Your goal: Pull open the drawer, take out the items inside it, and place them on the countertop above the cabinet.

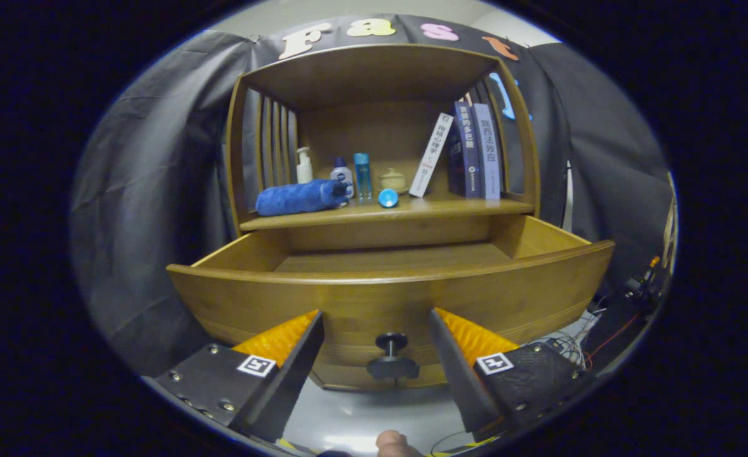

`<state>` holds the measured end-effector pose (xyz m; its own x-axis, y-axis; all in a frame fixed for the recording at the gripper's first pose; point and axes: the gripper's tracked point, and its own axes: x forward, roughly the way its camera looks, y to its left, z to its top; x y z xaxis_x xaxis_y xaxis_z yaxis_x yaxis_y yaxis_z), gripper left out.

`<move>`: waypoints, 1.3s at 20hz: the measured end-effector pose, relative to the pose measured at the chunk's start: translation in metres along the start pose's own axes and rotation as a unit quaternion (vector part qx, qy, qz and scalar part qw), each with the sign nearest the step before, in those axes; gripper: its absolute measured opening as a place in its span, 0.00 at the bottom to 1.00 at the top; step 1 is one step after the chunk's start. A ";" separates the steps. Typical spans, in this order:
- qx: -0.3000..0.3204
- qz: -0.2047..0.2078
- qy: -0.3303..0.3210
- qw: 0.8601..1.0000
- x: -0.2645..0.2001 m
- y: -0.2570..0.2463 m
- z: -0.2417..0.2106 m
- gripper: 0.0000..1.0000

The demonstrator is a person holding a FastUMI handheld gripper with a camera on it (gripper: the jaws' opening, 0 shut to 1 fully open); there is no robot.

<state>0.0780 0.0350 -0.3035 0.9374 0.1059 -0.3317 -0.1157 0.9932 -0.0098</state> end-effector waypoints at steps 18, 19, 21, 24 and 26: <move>-0.029 -0.021 -0.003 0.999 0.084 0.007 0.019 1.00; -0.027 -0.019 -0.004 0.999 0.090 0.007 0.021 1.00; -0.024 -0.015 -0.002 1.000 0.100 0.007 0.022 0.99; -0.026 -0.015 0.003 1.000 0.115 0.007 0.025 0.99; -0.024 -0.015 0.005 1.000 0.124 0.008 0.027 1.00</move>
<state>0.2021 0.0572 -0.3191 0.9375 0.0758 -0.3397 -0.1038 0.9925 -0.0649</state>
